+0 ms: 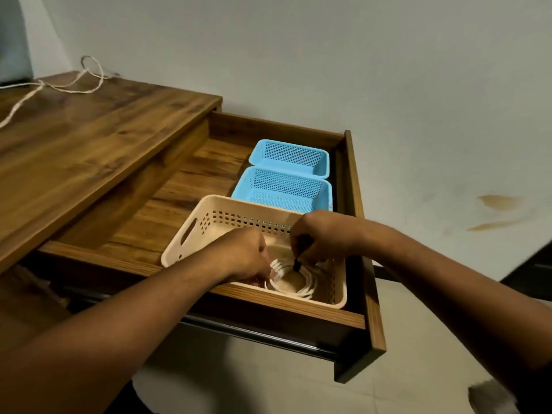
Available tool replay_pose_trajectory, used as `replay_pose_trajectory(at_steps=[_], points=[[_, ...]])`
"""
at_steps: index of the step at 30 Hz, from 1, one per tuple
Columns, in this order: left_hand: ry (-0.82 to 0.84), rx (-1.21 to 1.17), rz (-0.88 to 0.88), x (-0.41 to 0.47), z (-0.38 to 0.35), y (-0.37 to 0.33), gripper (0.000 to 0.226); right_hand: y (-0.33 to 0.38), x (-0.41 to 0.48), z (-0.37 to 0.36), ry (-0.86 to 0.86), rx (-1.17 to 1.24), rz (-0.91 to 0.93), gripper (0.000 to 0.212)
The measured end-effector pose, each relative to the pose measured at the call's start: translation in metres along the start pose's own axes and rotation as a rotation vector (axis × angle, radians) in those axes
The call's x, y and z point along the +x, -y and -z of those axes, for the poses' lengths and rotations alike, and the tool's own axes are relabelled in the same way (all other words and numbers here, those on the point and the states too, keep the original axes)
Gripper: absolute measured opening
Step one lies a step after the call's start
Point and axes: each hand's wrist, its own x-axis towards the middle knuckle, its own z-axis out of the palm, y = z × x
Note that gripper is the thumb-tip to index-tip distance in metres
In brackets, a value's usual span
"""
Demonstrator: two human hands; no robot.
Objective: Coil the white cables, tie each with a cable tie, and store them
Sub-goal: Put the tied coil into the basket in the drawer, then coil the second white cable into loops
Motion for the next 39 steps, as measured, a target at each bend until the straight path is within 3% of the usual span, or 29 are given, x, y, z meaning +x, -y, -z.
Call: replay_pose_trajectory(at_steps=[4, 14, 18, 27, 35, 39], points=[[0.011, 0.195, 0.012, 0.006, -0.003, -0.003, 0.021, 0.004, 0.009, -0.007, 0.091, -0.100, 0.010, 0.015], [0.063, 0.477, 0.028, -0.004, -0.003, -0.015, 0.045, 0.009, 0.010, -0.004, 0.089, -0.163, -0.014, 0.018], [-0.006, 0.384, -0.014, -0.011, 0.008, -0.012, 0.042, 0.013, 0.004, 0.010, 0.003, -0.107, -0.034, 0.020], [-0.442, 0.104, -0.113, -0.078, 0.108, 0.039, 0.025, 0.104, 0.039, 0.057, -0.243, -0.104, 0.171, 0.012], [-0.801, 0.044, 0.100, -0.195, 0.200, 0.163, 0.026, 0.292, 0.118, 0.056, -0.346, -0.084, 0.579, 0.012], [-0.998, 0.037, 0.261, -0.271, 0.220, 0.227, 0.024, 0.393, 0.147, 0.034, -0.324, 0.049, 0.745, 0.009]])
